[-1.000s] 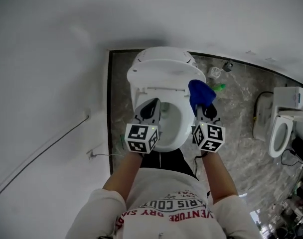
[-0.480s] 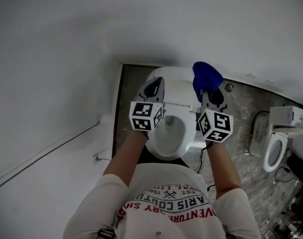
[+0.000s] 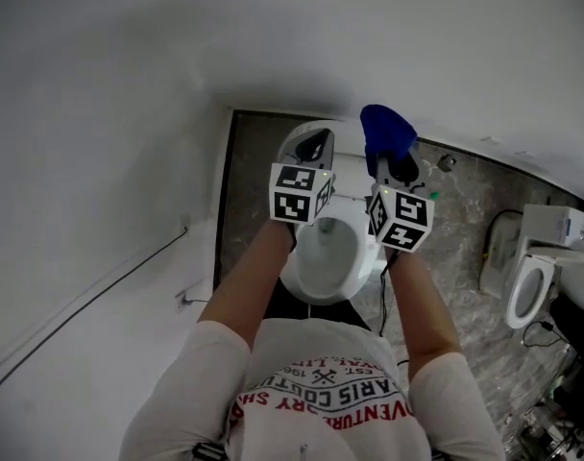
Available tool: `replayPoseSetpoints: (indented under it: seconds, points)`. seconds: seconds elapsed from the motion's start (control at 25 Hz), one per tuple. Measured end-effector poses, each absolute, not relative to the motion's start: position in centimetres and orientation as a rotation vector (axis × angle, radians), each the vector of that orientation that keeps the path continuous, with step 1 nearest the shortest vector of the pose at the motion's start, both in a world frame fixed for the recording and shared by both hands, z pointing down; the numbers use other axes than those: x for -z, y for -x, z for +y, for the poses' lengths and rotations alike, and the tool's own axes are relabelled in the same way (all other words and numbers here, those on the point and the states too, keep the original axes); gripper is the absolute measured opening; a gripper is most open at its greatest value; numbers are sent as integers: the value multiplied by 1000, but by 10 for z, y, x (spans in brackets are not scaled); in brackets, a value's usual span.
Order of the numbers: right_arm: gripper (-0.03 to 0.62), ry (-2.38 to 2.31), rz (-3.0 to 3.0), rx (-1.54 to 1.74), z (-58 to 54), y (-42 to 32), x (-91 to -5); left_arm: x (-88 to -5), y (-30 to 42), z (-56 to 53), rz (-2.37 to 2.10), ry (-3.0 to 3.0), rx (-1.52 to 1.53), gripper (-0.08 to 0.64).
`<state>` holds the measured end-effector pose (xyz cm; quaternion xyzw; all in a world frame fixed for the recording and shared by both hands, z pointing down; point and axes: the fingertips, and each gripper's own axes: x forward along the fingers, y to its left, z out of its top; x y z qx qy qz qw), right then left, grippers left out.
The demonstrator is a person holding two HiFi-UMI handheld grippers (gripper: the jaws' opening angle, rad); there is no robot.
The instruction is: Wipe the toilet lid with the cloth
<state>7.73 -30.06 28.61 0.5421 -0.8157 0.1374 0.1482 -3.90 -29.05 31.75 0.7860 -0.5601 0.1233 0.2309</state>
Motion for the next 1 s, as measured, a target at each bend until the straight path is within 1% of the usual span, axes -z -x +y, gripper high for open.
replayPoseSetpoints:
  seconds: [0.16,0.4,1.0]
  points:
    - [98,-1522,-2307,-403,-301,-75,-300,-332,29,-289,-1460,-2146,-356,6]
    - [98,-1501,-2303,-450,-288,-80,-300,-329,27,-278,-1481,-2099,-321,6]
    - [98,-1476,-2417,-409,-188,-88,-287,-315,23,-183,-1633,-2084,-251,6]
